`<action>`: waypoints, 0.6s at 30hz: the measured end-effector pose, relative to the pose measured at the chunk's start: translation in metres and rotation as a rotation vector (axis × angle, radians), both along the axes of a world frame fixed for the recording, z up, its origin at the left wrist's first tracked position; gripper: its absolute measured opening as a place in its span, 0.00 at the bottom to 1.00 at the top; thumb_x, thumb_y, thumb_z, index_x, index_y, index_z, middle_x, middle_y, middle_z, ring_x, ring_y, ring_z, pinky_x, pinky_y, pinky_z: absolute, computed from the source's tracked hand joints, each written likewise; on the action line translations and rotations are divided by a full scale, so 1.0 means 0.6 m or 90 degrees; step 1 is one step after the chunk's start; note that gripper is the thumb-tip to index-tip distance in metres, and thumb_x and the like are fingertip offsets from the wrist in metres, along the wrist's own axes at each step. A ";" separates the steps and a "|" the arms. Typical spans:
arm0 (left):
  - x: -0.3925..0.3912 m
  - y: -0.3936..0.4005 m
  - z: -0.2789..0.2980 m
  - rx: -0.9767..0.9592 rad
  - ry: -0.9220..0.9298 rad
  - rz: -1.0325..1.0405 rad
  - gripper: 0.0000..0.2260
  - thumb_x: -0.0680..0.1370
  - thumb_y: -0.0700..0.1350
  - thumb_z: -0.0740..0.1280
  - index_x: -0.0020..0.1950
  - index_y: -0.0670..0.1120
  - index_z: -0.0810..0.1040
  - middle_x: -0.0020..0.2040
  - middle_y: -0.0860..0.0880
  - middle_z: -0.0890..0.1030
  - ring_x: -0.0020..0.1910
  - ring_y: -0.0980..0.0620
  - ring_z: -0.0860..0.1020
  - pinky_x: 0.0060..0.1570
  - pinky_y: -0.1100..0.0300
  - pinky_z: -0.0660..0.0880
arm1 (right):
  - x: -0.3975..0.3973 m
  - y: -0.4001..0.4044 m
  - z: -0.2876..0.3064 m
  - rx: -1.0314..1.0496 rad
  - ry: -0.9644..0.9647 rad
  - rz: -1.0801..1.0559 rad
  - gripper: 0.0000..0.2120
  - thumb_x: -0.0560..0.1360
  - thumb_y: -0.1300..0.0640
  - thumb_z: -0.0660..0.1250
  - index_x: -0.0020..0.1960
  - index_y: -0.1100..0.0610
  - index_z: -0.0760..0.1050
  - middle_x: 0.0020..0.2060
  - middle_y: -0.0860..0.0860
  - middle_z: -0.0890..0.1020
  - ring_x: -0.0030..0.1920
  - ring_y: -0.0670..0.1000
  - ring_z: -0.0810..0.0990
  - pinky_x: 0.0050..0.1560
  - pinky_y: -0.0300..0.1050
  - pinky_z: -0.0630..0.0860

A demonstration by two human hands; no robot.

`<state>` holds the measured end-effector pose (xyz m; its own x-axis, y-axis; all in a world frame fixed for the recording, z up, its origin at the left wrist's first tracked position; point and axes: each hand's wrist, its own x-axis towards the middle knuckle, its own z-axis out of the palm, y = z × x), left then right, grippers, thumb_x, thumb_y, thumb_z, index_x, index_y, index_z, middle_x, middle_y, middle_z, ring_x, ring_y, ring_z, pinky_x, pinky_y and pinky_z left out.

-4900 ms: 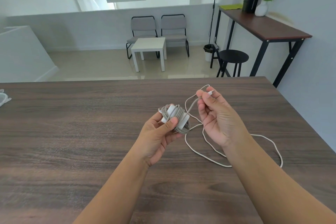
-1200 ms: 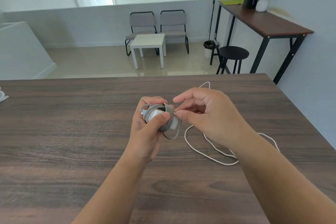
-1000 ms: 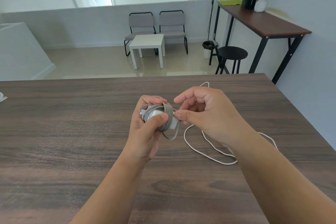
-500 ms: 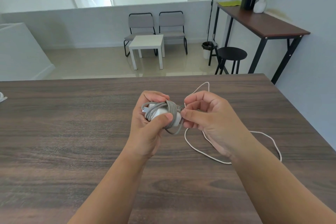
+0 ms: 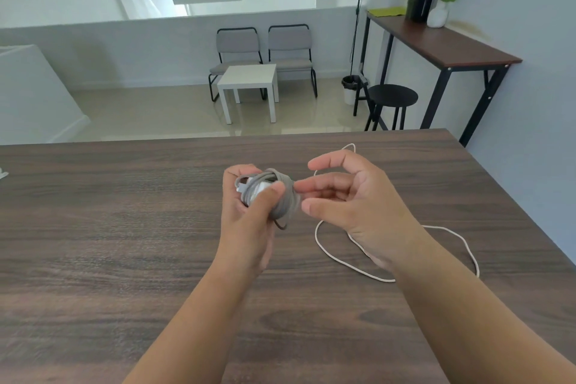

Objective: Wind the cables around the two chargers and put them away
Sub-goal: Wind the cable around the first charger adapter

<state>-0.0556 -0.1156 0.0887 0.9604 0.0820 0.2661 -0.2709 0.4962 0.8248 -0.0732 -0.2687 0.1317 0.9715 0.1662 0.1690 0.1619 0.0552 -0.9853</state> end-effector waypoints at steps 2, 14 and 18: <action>0.001 -0.002 0.001 -0.060 0.066 0.024 0.11 0.71 0.42 0.68 0.48 0.49 0.68 0.38 0.52 0.77 0.37 0.54 0.76 0.33 0.60 0.73 | -0.002 0.001 -0.013 -0.160 -0.097 -0.001 0.19 0.67 0.63 0.77 0.52 0.48 0.77 0.50 0.43 0.85 0.53 0.42 0.80 0.53 0.37 0.74; -0.003 -0.013 -0.001 -0.145 0.140 0.088 0.22 0.70 0.46 0.73 0.59 0.45 0.68 0.44 0.47 0.77 0.38 0.53 0.80 0.37 0.60 0.79 | 0.016 0.032 -0.066 -0.260 -0.418 -0.187 0.15 0.64 0.50 0.79 0.48 0.54 0.85 0.49 0.45 0.85 0.51 0.45 0.80 0.56 0.39 0.74; -0.004 -0.012 -0.003 -0.149 0.153 0.102 0.23 0.71 0.46 0.75 0.61 0.43 0.70 0.49 0.42 0.77 0.42 0.49 0.81 0.39 0.57 0.80 | 0.017 0.043 -0.066 -0.310 -0.457 -0.243 0.14 0.66 0.48 0.77 0.48 0.55 0.85 0.47 0.46 0.85 0.48 0.47 0.81 0.53 0.40 0.75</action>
<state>-0.0582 -0.1226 0.0867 0.9633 0.2683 -0.0093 -0.1728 0.6461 0.7434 -0.0630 -0.2432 0.0918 0.6659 0.0689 0.7428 0.6603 -0.5179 -0.5439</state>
